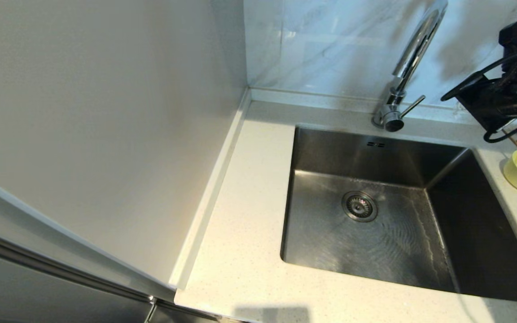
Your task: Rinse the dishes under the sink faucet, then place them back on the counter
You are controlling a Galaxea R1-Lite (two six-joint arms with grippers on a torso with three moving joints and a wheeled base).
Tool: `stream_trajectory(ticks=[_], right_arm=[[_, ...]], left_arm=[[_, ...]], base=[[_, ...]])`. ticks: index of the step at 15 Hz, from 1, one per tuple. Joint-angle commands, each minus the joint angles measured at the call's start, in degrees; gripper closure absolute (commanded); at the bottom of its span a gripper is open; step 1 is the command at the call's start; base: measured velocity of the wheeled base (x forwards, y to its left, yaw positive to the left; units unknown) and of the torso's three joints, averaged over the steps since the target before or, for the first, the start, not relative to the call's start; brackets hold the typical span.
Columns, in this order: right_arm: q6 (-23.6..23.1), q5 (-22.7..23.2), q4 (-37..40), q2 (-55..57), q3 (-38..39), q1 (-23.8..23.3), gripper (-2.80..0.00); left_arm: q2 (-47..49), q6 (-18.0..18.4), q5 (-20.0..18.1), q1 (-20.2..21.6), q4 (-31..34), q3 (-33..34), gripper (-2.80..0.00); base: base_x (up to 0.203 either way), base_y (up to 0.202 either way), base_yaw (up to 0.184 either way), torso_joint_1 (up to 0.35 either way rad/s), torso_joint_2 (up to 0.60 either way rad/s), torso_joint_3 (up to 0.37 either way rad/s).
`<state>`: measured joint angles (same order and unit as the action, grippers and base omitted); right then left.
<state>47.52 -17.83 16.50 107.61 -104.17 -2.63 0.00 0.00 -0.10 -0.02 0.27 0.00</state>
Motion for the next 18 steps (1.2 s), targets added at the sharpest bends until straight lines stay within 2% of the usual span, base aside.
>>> stream_trajectory(ticks=[1, 3, 5, 7, 9, 10, 13, 14, 15, 16, 18], right_arm=[[-2.2, -0.2, 4.0, -7.4, 3.1, -0.2, 0.0], [-8.3, -0.4, 9.8, -15.5, 8.6, -1.0, 0.0], [-15.5, -1.6, 13.5, -23.8, 16.1, -3.7, 0.0], [-22.9, -2.0, 14.9, -34.1, 24.6, -6.8, 0.0], [-28.6, 0.1, 16.1, -45.1, 32.2, -8.3, 0.0], [-30.7, 2.8, 17.7, -50.4, 35.1, -8.8, 0.0], [-35.5, 17.9, 28.3, -63.0, 41.2, -9.5, 0.0], [-38.6, 21.7, 30.7, -65.5, 44.2, -9.5, 0.0], [-43.2, 24.8, 31.9, -67.5, 47.2, -9.5, 0.0], [-46.0, 28.0, 33.0, -68.4, 48.8, -9.4, 0.0], [-46.7, 31.2, 38.4, -68.5, 48.5, -8.8, 0.0]], left_arm=[[0.0, 0.0, 0.0, 0.0, 0.0, 0.0, 0.0], [0.0, 0.0, 0.0, 0.0, 0.0, 0.0, 0.0], [0.0, 0.0, 0.0, 0.0, 0.0, 0.0, 0.0], [0.0, 0.0, 0.0, 0.0, 0.0, 0.0, 0.0], [0.0, 0.0, 0.0, 0.0, 0.0, 0.0, 0.0], [0.0, 0.0, 0.0, 0.0, 0.0, 0.0, 0.0], [0.0, 0.0, 0.0, 0.0, 0.0, 0.0, 0.0], [0.0, 0.0, 0.0, 0.0, 0.0, 0.0, 0.0], [0.0, 0.0, 0.0, 0.0, 0.0, 0.0, 0.0], [0.0, 0.0, 0.0, 0.0, 0.0, 0.0, 0.0], [0.0, 0.0, 0.0, 0.0, 0.0, 0.0, 0.0]], base=[[0.0, 0.0, 0.0, 0.0, 0.0, 0.0], [0.0, 0.0, 0.0, 0.0, 0.0, 0.0], [0.0, 0.0, 0.0, 0.0, 0.0, 0.0], [0.0, 0.0, 0.0, 0.0, 0.0, 0.0], [0.0, 0.0, 0.0, 0.0, 0.0, 0.0], [0.0, 0.0, 0.0, 0.0, 0.0, 0.0], [0.0, 0.0, 0.0, 0.0, 0.0, 0.0], [0.0, 0.0, 0.0, 0.0, 0.0, 0.0], [0.0, 0.0, 0.0, 0.0, 0.0, 0.0], [0.0, 0.0, 0.0, 0.0, 0.0, 0.0], [0.0, 0.0, 0.0, 0.0, 0.0, 0.0]])
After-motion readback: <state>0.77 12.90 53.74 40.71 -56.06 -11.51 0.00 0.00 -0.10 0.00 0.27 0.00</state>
